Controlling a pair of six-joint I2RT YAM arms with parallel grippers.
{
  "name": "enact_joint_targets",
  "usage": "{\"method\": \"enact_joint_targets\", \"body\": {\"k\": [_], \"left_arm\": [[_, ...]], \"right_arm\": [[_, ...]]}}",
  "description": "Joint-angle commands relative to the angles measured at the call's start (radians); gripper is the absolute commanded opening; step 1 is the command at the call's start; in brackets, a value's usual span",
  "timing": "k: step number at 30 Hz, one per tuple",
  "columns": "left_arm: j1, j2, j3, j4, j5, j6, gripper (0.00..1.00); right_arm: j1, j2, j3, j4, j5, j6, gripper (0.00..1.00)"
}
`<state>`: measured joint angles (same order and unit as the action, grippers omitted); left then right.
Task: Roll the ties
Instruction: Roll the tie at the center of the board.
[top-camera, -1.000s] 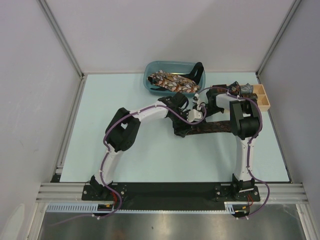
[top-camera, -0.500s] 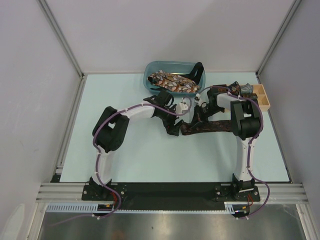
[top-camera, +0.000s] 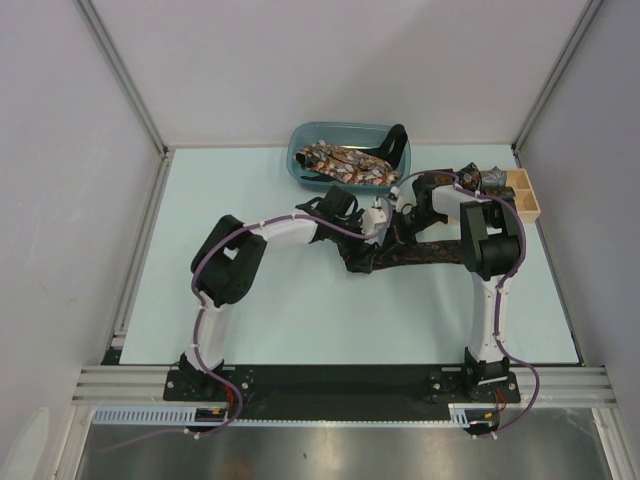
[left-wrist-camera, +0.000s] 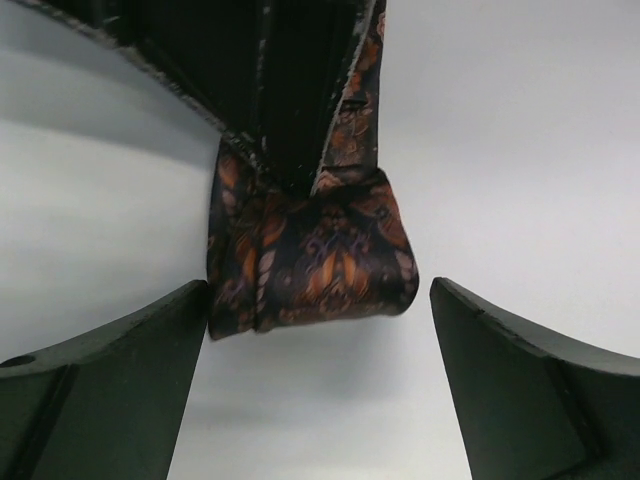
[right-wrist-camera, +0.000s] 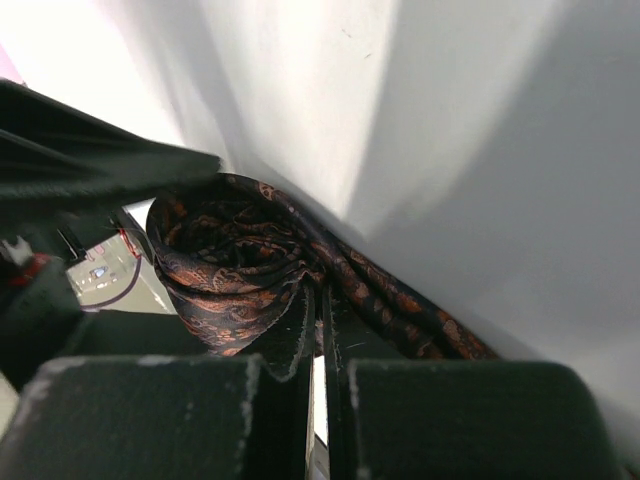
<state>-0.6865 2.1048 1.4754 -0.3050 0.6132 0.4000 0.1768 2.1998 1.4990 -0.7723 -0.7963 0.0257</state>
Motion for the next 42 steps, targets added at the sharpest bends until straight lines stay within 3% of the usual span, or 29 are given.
{"method": "enact_joint_targets", "body": {"k": [1, 13, 16, 17, 21, 25, 30, 35, 42], "left_arm": [[-0.021, 0.032, 0.028, 0.041, 0.002, 0.008, 0.95], [-0.048, 0.101, 0.103, -0.003, -0.044, -0.015, 0.62], [-0.053, 0.106, 0.105, -0.028, -0.058, -0.018, 0.49], [-0.056, 0.103, 0.106, -0.040, -0.078, -0.001, 0.42], [-0.061, 0.083, 0.125, -0.166, -0.170, 0.111, 0.29], [-0.056, 0.060, 0.143, -0.389, -0.260, 0.262, 0.25], [-0.035, 0.043, 0.117, -0.557, -0.277, 0.382, 0.23], [-0.008, 0.035, 0.079, -0.579, -0.262, 0.416, 0.23], [0.001, 0.052, 0.105, -0.582, -0.244, 0.404, 0.22]], "right_arm": [[0.021, 0.035, 0.009, 0.054, 0.143, -0.030, 0.00], [0.072, 0.041, -0.017, 0.094, 0.097, 0.045, 0.00], [0.085, 0.041, -0.016, 0.105, 0.085, 0.059, 0.00], [0.087, 0.040, -0.016, 0.107, 0.075, 0.062, 0.00], [0.101, 0.026, -0.013, 0.105, 0.031, 0.069, 0.00], [0.107, 0.026, 0.020, 0.065, -0.043, 0.063, 0.00], [0.081, -0.003, 0.099, -0.045, -0.087, -0.016, 0.22], [0.011, -0.058, 0.142, -0.217, -0.041, -0.151, 0.34], [-0.126, -0.156, 0.086, -0.375, 0.162, -0.372, 0.33]]}}
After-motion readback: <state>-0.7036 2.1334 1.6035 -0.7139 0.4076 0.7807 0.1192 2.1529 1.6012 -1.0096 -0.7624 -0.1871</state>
